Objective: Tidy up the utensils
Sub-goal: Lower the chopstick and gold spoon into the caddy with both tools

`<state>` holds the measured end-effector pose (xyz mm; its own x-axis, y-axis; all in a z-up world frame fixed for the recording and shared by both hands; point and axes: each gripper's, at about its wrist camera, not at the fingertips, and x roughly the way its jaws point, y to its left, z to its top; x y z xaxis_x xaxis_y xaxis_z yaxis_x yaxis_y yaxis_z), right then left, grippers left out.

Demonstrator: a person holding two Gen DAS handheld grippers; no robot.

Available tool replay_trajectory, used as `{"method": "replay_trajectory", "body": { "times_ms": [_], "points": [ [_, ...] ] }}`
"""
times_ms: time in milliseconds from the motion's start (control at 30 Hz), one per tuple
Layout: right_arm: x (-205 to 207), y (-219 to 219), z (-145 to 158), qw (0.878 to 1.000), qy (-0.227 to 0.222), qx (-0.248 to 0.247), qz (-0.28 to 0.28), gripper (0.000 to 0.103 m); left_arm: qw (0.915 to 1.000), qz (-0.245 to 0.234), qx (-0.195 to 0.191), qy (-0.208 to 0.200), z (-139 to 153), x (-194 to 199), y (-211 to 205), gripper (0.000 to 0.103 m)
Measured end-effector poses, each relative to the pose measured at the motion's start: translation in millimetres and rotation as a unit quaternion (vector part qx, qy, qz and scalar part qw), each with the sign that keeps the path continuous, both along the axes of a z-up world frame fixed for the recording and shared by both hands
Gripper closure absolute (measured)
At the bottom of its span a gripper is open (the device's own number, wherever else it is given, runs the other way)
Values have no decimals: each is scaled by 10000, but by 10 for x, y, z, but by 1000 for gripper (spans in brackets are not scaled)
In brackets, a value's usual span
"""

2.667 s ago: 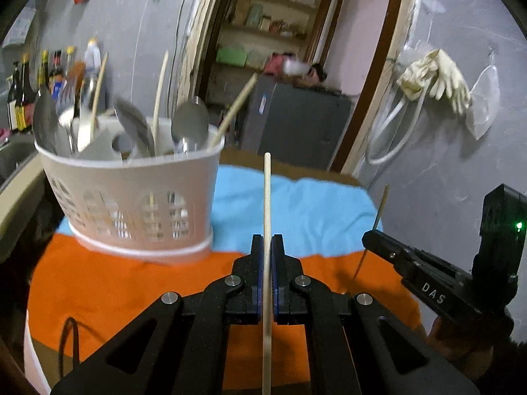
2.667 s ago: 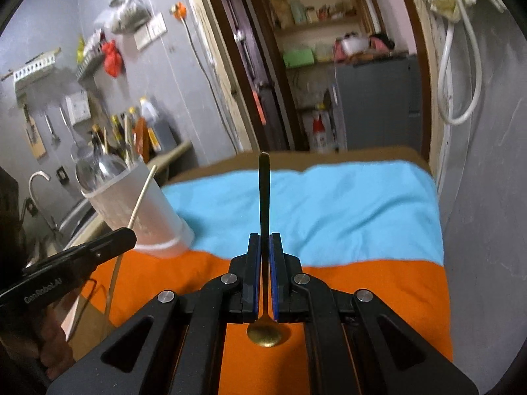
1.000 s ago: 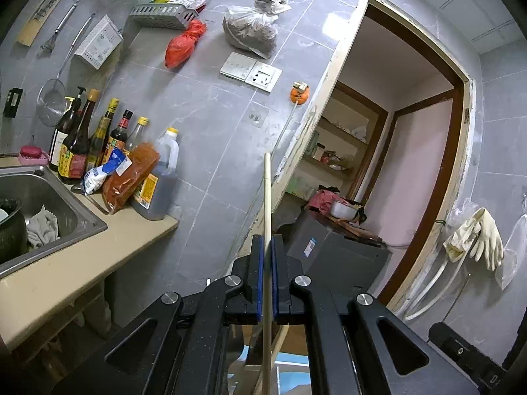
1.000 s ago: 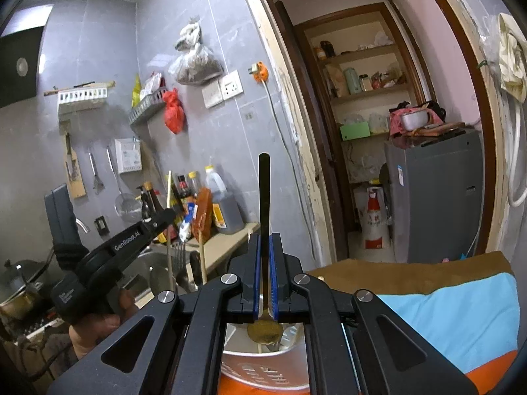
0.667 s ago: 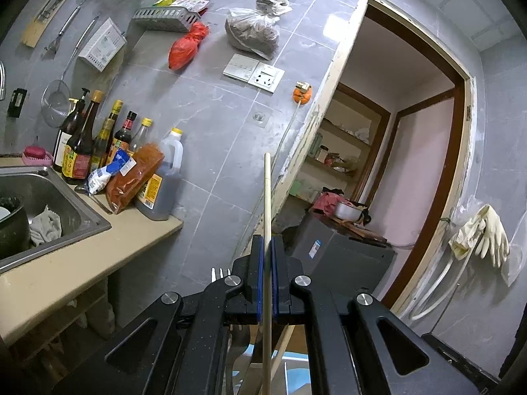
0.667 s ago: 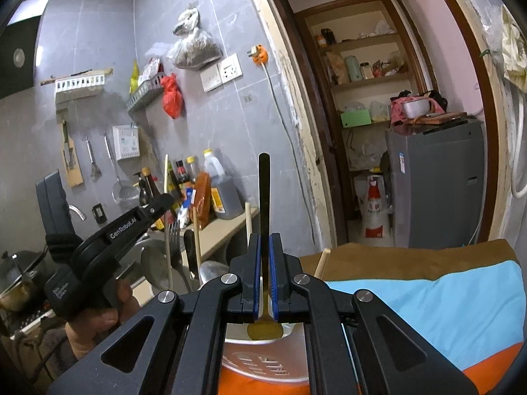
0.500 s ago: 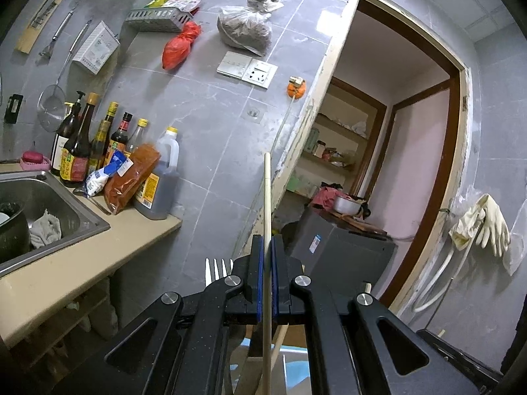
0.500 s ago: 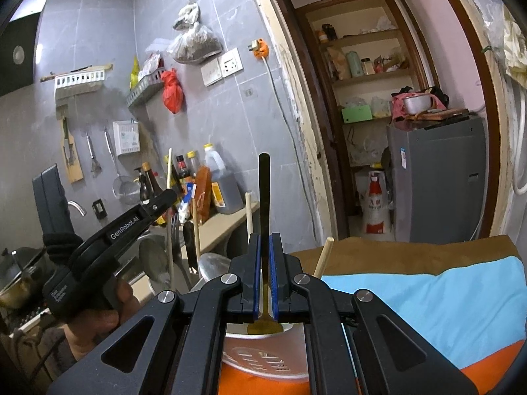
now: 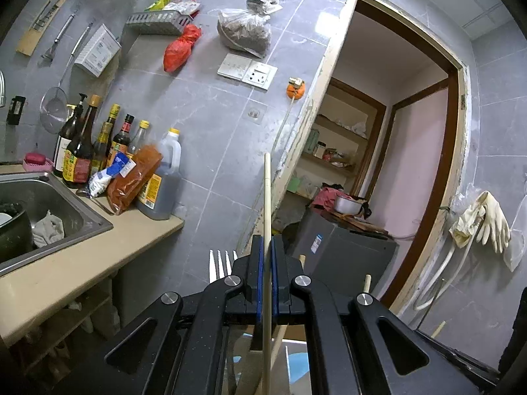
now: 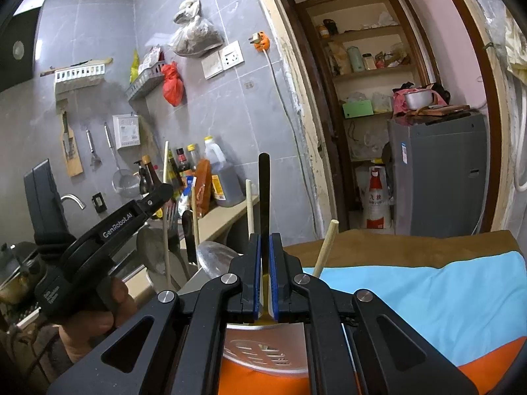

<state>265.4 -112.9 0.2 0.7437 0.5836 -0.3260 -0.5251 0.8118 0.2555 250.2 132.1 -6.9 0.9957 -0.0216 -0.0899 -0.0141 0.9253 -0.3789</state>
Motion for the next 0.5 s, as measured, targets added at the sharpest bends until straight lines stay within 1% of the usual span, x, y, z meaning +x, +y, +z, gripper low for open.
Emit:
{"method": "replay_trajectory", "body": {
  "times_ms": [133, 233, 500],
  "points": [
    [-19, 10, -7, 10000, -63, -40, -20, 100, 9999, 56, -47, -132, 19, -23, 22, 101],
    [-56, 12, -31, 9999, -122, -107, -30, 100, 9998, 79, -7, -177, 8, -37, -2, 101],
    [-85, 27, -63, 9998, -115, -184, -6, 99, 9998, 22, 160, -154, -13, -71, -52, 101]
  ]
}}
